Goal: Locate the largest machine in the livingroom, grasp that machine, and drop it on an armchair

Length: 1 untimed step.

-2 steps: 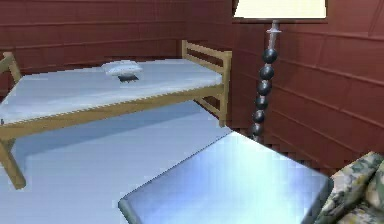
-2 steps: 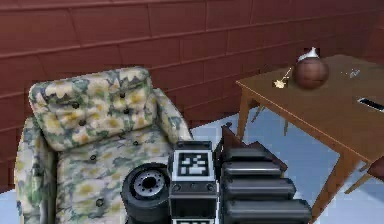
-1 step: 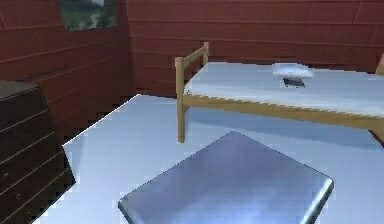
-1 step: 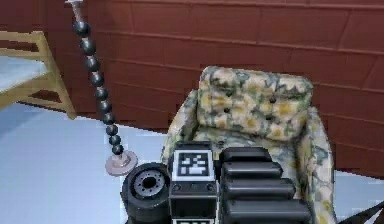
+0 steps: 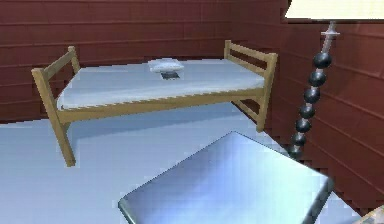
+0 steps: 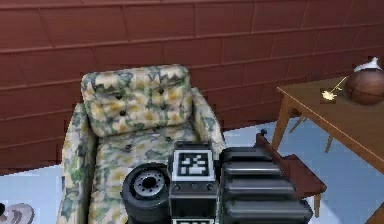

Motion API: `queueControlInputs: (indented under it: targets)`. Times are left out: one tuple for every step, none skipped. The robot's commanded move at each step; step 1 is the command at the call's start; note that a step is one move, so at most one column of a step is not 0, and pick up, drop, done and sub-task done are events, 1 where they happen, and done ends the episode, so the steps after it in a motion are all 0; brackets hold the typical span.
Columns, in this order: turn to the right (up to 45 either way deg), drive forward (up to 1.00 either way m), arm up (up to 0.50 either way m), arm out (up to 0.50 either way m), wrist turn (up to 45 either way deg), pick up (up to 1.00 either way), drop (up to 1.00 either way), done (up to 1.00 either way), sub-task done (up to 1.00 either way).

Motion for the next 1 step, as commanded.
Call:
queueControlInputs:
  targets:
    - [0.0, 0.0, 0.0, 0.48, 0.0, 0.0, 0.0, 0.0, 0.0]
